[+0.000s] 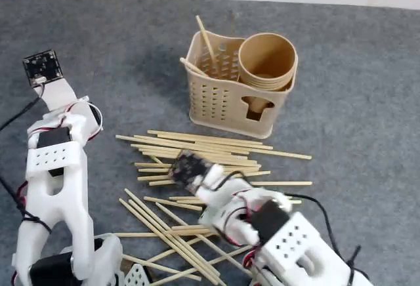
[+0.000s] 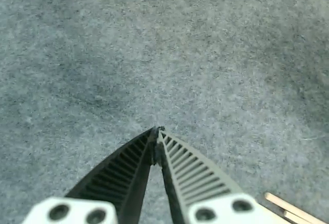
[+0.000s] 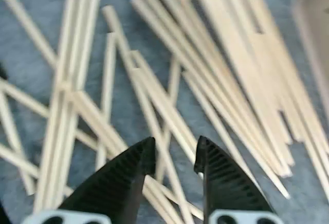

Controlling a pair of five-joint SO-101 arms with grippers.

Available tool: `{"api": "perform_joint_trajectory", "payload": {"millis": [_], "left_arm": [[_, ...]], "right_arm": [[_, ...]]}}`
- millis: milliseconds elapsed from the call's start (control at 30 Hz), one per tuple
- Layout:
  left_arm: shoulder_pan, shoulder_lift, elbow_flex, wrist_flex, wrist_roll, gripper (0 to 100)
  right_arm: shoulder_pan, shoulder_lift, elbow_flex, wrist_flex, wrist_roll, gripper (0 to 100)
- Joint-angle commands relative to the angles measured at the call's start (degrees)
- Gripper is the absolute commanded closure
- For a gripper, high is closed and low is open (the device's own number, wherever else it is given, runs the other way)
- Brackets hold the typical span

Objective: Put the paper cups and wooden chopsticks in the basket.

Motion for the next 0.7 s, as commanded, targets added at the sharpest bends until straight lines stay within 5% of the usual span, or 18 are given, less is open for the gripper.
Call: {"api": "perform_joint_trajectory", "payload": {"millis": [0,267,667], "left_arm": [[-0.7,-1.6,-0.6,-1.1,0.6,99],[-1.3,-1.6,-0.7,-1.1,0.6,99],[-2.2,-1.6,-0.7,-1.1,0.6,99]], "right_arm": [[-5.6,5.1,-3.1,-2.6,0.2,85.6],[-10.3,13.6,-3.0,-7.7,-2.5,77.1],[-12.2,21.6,-2.6,-13.1,-2.8,77.1]]}}
